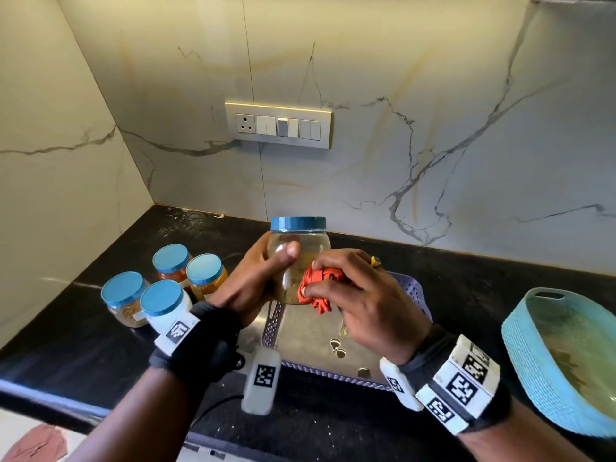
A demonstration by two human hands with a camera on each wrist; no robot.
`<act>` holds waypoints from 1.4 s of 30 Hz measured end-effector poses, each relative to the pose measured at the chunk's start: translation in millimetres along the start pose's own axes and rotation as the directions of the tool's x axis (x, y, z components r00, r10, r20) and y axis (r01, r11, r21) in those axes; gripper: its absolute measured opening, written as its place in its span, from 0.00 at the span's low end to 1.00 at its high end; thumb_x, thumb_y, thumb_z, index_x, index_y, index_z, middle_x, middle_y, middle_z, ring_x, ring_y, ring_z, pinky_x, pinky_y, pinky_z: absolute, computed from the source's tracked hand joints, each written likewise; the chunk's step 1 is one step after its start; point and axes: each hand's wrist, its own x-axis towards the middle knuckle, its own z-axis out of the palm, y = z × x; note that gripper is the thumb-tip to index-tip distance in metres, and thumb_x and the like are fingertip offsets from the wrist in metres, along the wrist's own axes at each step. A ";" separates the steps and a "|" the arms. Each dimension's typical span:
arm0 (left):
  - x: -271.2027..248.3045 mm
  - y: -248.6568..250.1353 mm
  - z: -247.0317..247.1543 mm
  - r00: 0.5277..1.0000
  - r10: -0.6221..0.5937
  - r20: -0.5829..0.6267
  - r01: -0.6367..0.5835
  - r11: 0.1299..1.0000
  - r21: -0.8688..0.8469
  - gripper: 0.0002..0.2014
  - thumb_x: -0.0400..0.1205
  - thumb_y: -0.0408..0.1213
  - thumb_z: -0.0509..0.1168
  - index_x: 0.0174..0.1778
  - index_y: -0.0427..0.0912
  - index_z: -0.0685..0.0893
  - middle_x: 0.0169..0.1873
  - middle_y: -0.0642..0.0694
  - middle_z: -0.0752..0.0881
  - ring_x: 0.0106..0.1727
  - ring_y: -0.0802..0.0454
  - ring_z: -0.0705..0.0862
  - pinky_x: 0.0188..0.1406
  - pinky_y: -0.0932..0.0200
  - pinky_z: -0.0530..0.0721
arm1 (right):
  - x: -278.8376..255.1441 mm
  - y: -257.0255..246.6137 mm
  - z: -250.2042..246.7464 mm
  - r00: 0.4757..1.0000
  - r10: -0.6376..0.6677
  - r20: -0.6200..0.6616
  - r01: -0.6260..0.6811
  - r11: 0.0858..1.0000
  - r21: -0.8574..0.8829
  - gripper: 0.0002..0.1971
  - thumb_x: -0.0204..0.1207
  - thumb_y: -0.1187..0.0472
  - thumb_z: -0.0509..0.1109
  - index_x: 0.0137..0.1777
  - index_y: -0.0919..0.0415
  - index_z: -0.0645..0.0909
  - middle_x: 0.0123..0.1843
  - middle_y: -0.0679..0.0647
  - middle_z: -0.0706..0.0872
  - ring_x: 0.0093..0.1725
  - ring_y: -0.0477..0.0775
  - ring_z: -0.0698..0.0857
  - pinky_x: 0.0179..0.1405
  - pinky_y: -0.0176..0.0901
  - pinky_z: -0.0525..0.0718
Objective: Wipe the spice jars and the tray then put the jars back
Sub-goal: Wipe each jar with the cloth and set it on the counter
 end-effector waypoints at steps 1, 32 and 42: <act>0.9 0.3 3.2 1.000 0.013 0.016 -0.013 1.000 0.013 0.48 0.69 0.62 0.81 0.78 0.36 0.75 0.68 0.29 0.85 0.68 0.31 0.86 0.63 0.33 0.86 | 2.7 2.1 -1.0 1.000 0.001 -0.016 -0.001 1.000 0.000 0.11 0.81 0.68 0.68 0.57 0.59 0.89 0.62 0.59 0.83 0.62 0.57 0.84 0.61 0.47 0.87; -25.0 -7.5 -27.4 0.970 0.012 -0.241 -0.036 0.995 -0.092 0.33 0.66 0.42 0.79 0.69 0.45 0.80 0.55 0.45 0.94 0.58 0.45 0.93 0.49 0.50 0.92 | 21.0 -7.9 39.9 0.928 0.349 -0.133 -0.294 0.902 0.315 0.19 0.69 0.72 0.80 0.59 0.58 0.88 0.60 0.52 0.84 0.63 0.49 0.83 0.63 0.46 0.85; 5.9 -14.4 5.0 0.991 0.004 -0.137 -0.017 0.995 -0.093 0.52 0.60 0.57 0.88 0.77 0.38 0.77 0.67 0.31 0.86 0.68 0.32 0.87 0.67 0.32 0.86 | 3.4 9.4 15.1 0.844 0.509 -0.168 -0.425 0.827 0.368 0.17 0.72 0.72 0.77 0.58 0.57 0.86 0.59 0.47 0.87 0.62 0.45 0.86 0.62 0.45 0.87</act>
